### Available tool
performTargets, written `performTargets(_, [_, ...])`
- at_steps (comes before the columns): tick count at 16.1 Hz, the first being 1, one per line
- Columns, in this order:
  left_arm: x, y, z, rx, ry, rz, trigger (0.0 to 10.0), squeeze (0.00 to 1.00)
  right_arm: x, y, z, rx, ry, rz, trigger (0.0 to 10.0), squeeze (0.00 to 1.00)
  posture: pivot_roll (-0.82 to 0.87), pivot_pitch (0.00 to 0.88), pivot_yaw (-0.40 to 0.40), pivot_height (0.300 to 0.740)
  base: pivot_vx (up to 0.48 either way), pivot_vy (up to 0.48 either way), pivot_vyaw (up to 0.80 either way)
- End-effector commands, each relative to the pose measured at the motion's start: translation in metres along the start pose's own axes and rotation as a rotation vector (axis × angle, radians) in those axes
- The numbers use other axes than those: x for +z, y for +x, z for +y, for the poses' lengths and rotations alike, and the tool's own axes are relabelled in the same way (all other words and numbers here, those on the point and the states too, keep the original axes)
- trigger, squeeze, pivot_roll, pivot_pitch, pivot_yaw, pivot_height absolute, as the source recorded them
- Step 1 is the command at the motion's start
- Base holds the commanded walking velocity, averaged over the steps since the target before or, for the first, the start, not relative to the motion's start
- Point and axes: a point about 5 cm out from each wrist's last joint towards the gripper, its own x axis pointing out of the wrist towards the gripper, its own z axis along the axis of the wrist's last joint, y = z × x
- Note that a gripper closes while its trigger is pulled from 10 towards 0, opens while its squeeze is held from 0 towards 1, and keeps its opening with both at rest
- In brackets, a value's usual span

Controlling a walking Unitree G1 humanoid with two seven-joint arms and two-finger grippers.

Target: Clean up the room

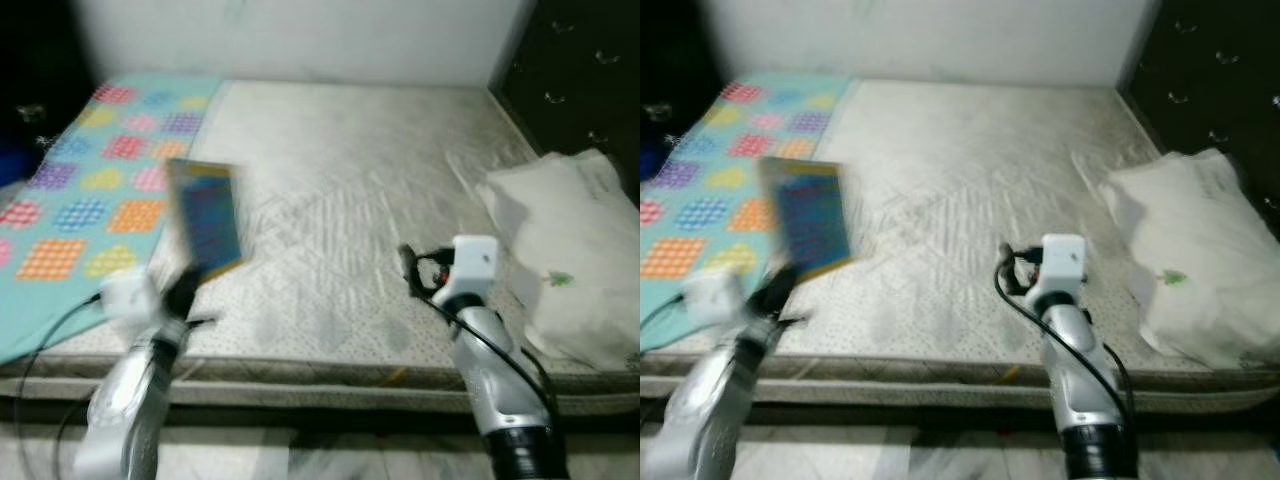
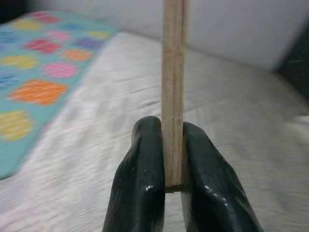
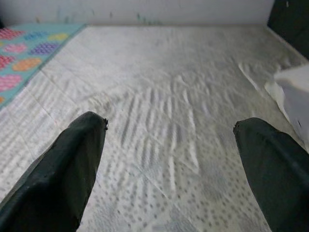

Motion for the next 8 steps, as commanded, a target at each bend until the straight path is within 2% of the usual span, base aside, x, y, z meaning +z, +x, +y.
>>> performTargets(1, [0.012,0.008,-0.003,-0.015,0.035,-0.062,10.0,0.00,0.002,0.000,-0.001,-0.006,-0.004,-0.014,10.0,0.00,0.03,0.096,-0.035,0.740,0.000,0.000,0.00])
performTargets(4, [0.008,0.001,0.006,0.010,0.026,-0.052,10.0,0.00,-0.002,-0.002,0.005,0.034,0.031,-0.007,10.0,0.00,0.04,0.097,-0.051,0.740,0.000,0.000,0.00])
performTargets(8, [0.007,-0.001,-0.001,0.019,0.025,-0.052,10.0,0.00,0.006,0.005,0.006,0.047,0.032,0.008,10.0,0.00,0.05,0.094,-0.061,0.740,0.000,0.000,0.00])
